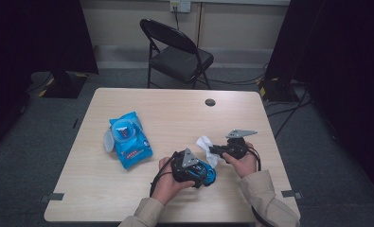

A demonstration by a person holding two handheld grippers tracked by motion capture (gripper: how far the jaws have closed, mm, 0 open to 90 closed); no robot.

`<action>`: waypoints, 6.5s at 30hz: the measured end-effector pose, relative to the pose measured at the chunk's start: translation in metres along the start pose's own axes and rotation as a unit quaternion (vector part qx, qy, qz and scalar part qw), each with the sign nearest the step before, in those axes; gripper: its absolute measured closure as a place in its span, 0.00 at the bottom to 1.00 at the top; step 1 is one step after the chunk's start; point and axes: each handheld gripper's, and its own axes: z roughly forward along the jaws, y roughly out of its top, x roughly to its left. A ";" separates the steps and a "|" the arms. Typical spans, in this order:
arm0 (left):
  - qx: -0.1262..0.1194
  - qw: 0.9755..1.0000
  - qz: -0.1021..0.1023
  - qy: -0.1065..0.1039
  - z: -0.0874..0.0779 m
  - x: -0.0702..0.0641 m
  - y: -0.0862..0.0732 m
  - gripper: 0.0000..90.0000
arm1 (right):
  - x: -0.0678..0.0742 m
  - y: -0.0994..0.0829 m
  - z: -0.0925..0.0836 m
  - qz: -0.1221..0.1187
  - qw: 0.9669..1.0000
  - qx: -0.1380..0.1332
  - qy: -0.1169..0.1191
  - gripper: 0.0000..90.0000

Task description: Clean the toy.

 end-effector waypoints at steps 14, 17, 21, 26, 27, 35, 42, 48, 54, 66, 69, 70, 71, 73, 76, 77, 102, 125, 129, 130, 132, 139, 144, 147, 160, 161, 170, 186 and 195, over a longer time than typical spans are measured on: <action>0.003 1.000 0.002 0.003 0.000 0.000 0.001 0.08 | 0.002 -0.028 -0.030 0.013 1.000 -0.011 -0.013 0.95; 0.001 1.000 0.003 0.003 0.000 0.000 0.000 0.08 | 0.001 -0.034 -0.032 0.016 1.000 -0.007 -0.017 0.95; 0.002 1.000 0.003 0.005 0.000 -0.001 0.000 0.08 | 0.002 -0.042 -0.033 0.015 1.000 -0.003 -0.016 0.95; 0.000 1.000 0.003 0.004 0.000 -0.001 0.000 0.08 | 0.006 -0.056 -0.031 0.020 1.000 0.004 -0.010 0.95; 0.000 1.000 0.003 0.004 0.000 -0.001 0.000 0.08 | 0.006 -0.059 -0.030 0.020 1.000 0.007 -0.008 0.95; 0.001 1.000 0.003 0.006 0.001 -0.002 0.001 0.08 | 0.011 -0.067 -0.024 0.016 1.000 0.025 -0.007 0.95; 0.003 1.000 0.005 0.010 0.002 -0.002 0.001 0.08 | 0.013 -0.066 -0.022 0.012 0.999 0.029 -0.005 0.95; 0.005 1.000 0.003 0.012 0.002 -0.002 0.002 0.08 | 0.014 -0.062 -0.018 0.004 0.999 0.037 -0.005 0.95; 0.004 1.000 0.004 0.013 0.002 -0.002 0.001 0.08 | 0.013 -0.055 -0.012 0.001 0.999 0.043 -0.004 0.95; 0.003 1.000 0.007 0.012 0.002 -0.002 0.001 0.08 | 0.012 -0.039 0.007 -0.005 0.998 0.057 0.004 0.95; 0.004 1.000 0.008 0.013 0.002 -0.003 0.001 0.08 | 0.012 -0.037 0.011 -0.005 0.998 0.057 0.005 0.95; 0.004 1.000 0.008 0.013 0.002 -0.003 0.001 0.08 | 0.013 -0.035 0.013 -0.006 0.998 0.058 0.006 0.95; 0.004 1.000 0.008 0.014 0.002 -0.003 0.001 0.08 | 0.013 -0.034 0.014 -0.005 0.998 0.058 0.006 0.95; 0.005 1.000 0.008 0.014 0.003 -0.003 0.001 0.08 | 0.013 -0.032 0.017 -0.007 0.998 0.060 0.008 0.95; 0.004 1.000 0.008 0.015 0.003 -0.003 0.001 0.08 | 0.014 -0.029 0.021 -0.009 0.998 0.064 0.009 0.95; 0.005 1.000 0.008 0.015 0.003 -0.003 0.001 0.08 | 0.014 -0.028 0.023 -0.010 0.998 0.064 0.011 0.95; 0.002 1.000 0.009 0.014 0.003 -0.003 0.000 0.07 | 0.017 -0.005 0.053 -0.025 0.996 0.079 0.022 0.95; -0.005 1.000 0.008 0.004 0.003 -0.002 -0.001 0.06 | 0.016 0.010 0.076 -0.009 0.997 0.076 0.032 0.95; -0.006 1.000 0.006 0.001 0.002 -0.002 -0.001 0.06 | 0.015 0.012 0.080 -0.006 0.997 0.073 0.035 0.95; -0.006 1.000 0.006 0.001 0.002 -0.002 -0.001 0.06 | 0.015 0.012 0.080 -0.004 0.997 0.073 0.034 0.95; -0.007 1.000 0.004 -0.003 0.002 -0.001 -0.001 0.06 | 0.015 0.013 0.082 0.001 0.997 0.069 0.035 0.95; -0.006 1.000 0.000 0.002 0.002 -0.002 0.000 0.07 | 0.017 0.015 0.089 -0.001 0.998 0.061 0.027 0.95; -0.004 1.000 0.011 -0.001 0.002 -0.002 0.000 0.07 | 0.016 0.014 0.082 0.001 0.999 0.045 0.024 0.95; -0.003 1.000 0.010 -0.001 0.002 -0.002 0.000 0.07 | 0.015 0.015 0.074 0.000 0.999 0.041 0.024 0.95; 0.002 1.000 0.011 -0.007 0.002 -0.001 0.001 0.07 | 0.013 0.005 0.026 -0.014 0.999 0.029 0.006 0.95; 0.000 1.000 0.011 -0.007 0.002 -0.001 0.001 0.07 | 0.013 0.004 0.023 -0.015 1.000 0.027 0.005 0.95; -0.002 1.000 0.013 -0.008 0.002 -0.001 0.000 0.07 | 0.007 -0.014 -0.009 -0.004 1.000 0.013 -0.001 0.95; 0.002 1.000 0.014 -0.001 0.003 -0.003 0.001 0.07 | 0.009 -0.059 -0.025 0.004 0.999 0.033 -0.008 0.95; 0.001 1.000 0.014 0.002 0.003 -0.003 0.001 0.07 | 0.010 -0.063 -0.020 0.005 0.999 0.033 -0.009 0.95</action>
